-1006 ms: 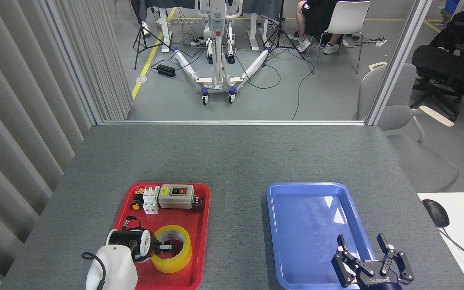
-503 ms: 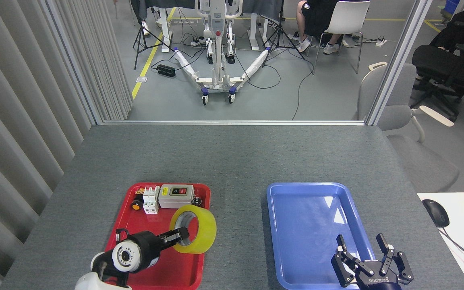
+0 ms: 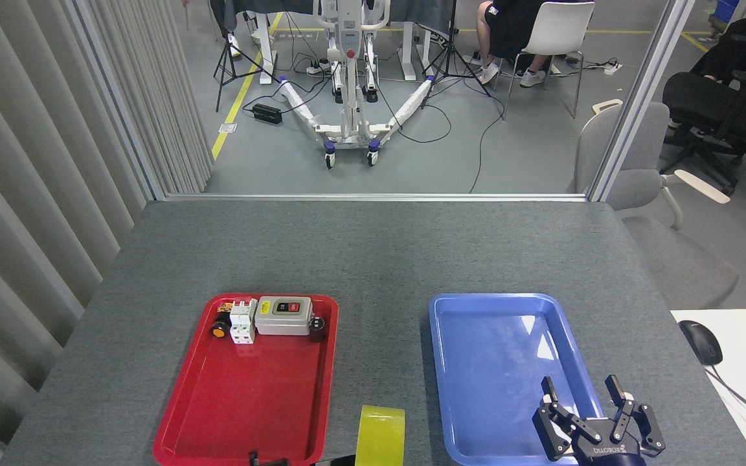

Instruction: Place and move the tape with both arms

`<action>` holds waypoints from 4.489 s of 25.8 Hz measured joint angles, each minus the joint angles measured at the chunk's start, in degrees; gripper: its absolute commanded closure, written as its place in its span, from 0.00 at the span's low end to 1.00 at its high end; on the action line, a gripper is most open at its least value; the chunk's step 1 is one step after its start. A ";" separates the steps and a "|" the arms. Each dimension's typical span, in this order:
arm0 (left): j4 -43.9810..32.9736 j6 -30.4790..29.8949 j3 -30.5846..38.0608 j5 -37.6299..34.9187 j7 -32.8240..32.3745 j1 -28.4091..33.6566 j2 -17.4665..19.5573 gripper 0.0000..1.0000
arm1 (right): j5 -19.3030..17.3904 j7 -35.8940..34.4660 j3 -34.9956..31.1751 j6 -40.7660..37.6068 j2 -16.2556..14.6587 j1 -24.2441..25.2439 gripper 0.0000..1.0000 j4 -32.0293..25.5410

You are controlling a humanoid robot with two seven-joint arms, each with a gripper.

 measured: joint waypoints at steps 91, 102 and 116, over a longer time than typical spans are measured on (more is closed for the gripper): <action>3.34 -3.90 -1.54 -9.64 8.37 -0.08 -0.04 1.00 | -58.30 46.01 9.95 -31.99 -11.90 -6.17 0.00 7.43; 3.30 -4.05 -0.70 -9.53 7.76 -0.08 -0.05 1.00 | -52.68 46.41 13.20 -31.99 -8.95 -6.39 0.01 6.10; 3.31 -4.85 0.58 -9.46 7.17 0.09 0.03 1.00 | -47.24 45.95 18.08 -32.00 -4.47 -10.85 0.14 7.03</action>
